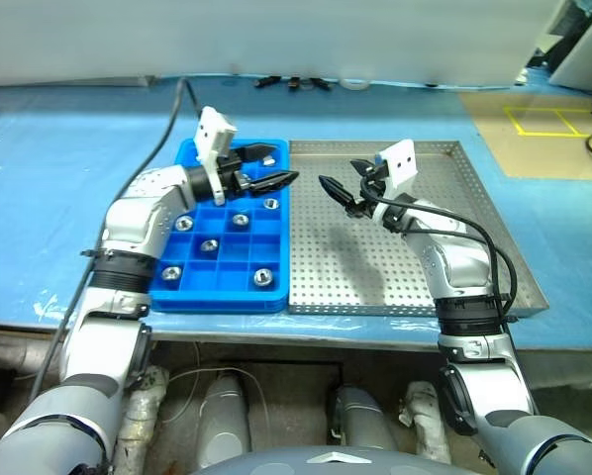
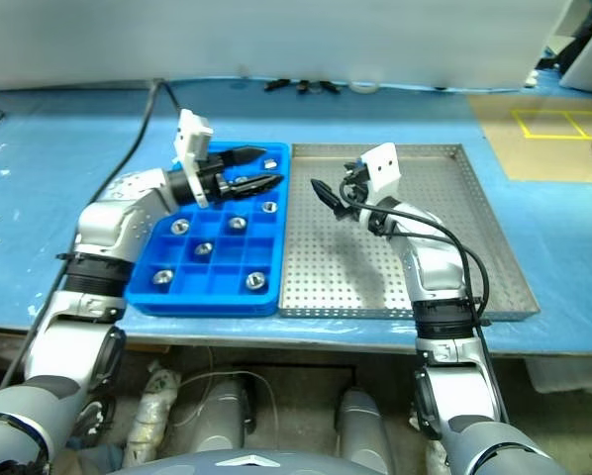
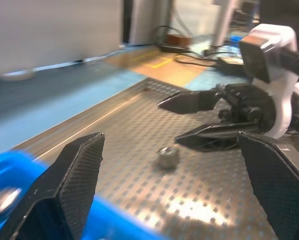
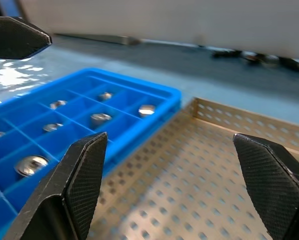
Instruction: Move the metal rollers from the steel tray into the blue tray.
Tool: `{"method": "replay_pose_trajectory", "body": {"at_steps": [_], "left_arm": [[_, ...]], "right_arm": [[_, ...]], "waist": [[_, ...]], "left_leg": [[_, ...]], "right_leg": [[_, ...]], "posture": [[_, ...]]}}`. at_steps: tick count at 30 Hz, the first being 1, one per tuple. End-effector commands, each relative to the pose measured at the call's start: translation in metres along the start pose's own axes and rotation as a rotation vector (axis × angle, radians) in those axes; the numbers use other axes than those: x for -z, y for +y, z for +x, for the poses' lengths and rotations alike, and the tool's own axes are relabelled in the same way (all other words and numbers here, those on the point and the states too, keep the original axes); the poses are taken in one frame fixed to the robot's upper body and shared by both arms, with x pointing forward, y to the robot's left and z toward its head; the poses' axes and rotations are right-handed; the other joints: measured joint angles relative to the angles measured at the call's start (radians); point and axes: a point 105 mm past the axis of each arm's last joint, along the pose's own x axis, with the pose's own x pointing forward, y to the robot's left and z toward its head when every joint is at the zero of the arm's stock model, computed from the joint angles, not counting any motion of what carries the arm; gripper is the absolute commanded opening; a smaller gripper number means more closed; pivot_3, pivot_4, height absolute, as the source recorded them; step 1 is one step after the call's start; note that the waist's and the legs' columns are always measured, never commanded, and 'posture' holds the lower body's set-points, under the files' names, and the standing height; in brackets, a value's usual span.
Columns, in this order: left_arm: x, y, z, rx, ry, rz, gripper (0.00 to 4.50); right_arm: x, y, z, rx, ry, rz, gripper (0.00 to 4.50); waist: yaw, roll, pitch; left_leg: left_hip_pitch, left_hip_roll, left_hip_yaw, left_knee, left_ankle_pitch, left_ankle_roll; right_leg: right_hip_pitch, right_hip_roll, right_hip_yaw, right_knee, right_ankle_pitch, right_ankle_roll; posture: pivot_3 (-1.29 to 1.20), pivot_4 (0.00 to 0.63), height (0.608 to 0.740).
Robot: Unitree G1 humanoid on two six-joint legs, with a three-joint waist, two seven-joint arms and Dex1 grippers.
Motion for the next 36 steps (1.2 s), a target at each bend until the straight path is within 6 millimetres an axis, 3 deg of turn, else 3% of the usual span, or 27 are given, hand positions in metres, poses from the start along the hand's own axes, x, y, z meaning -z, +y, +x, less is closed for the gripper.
{"method": "replay_pose_trajectory", "body": {"at_steps": [1,5,9,15,27,31,35,36], "left_arm": [[-0.006,-0.003,0.021,0.051,-0.011,0.055,4.5],[-0.004,-0.005,0.036,0.08,-0.007,0.066,4.5],[-0.001,-0.004,0.036,0.086,0.004,0.073,4.5],[0.002,-0.005,0.032,0.086,0.016,0.072,4.5],[0.005,-0.007,0.018,0.078,0.033,0.071,4.5],[0.005,-0.006,0.016,0.074,0.034,0.067,4.5],[0.003,-0.007,0.011,0.075,0.032,0.066,4.5],[0.004,-0.007,0.009,0.075,0.034,0.066,4.5]], "right_arm": [[-0.003,-0.014,-0.001,0.106,-0.035,0.013,4.25],[0.023,-0.016,0.013,0.144,0.007,0.064,4.25],[0.041,-0.018,0.026,0.159,0.038,0.095,4.25],[0.055,-0.039,0.029,0.258,0.064,0.095,4.25],[0.074,-0.039,0.026,0.257,0.106,0.097,4.25],[0.071,-0.037,0.027,0.247,0.093,0.095,3.42],[0.07,-0.037,0.028,0.247,0.1,0.083,2.05],[0.069,-0.036,0.028,0.24,0.098,0.081,2.05]], "waist": [[-0.013,0.0,0.0],[-0.019,0.0,0.0],[-0.017,0.0,0.0],[-0.009,0.0,0.0],[-0.012,0.0,0.0],[-0.012,0.0,0.0],[-0.013,0.0,0.0],[-0.013,0.0,0.0]], "left_leg": [[0.0,0.0,0.0,0.0,0.0,0.0],[0.0,0.0,0.001,0.002,-0.002,0.003],[-0.001,0.0,0.001,0.003,-0.004,0.008],[-0.003,-0.002,0.001,0.005,-0.006,0.015],[-0.002,-0.002,0.002,0.008,-0.008,0.017],[-0.002,-0.002,0.002,0.008,-0.008,0.017],[-0.002,-0.002,0.002,0.007,-0.008,0.017],[-0.002,-0.002,0.002,0.007,-0.008,0.017]], "right_leg": [[0.0,0.0,0.0,0.0,0.0,0.0],[0.0,0.0,0.0,-0.001,0.0,0.0],[0.0,-0.001,0.0,-0.001,0.0,-0.001],[0.001,-0.002,0.0,-0.002,0.0,-0.001],[0.003,-0.003,-0.001,-0.002,0.0,-0.001],[0.003,-0.003,-0.001,-0.002,0.0,-0.001],[0.003,-0.003,-0.001,-0.003,0.0,-0.001],[0.003,-0.003,-0.001,-0.003,0.0,-0.001]], "posture": [[-0.23,0.15,0.74],[-0.24,0.15,0.74],[-0.23,0.15,0.74],[-0.21,0.15,0.74],[-0.2,0.15,0.74],[-0.2,0.15,0.74],[-0.2,0.15,0.74],[-0.2,0.15,0.74]]}}
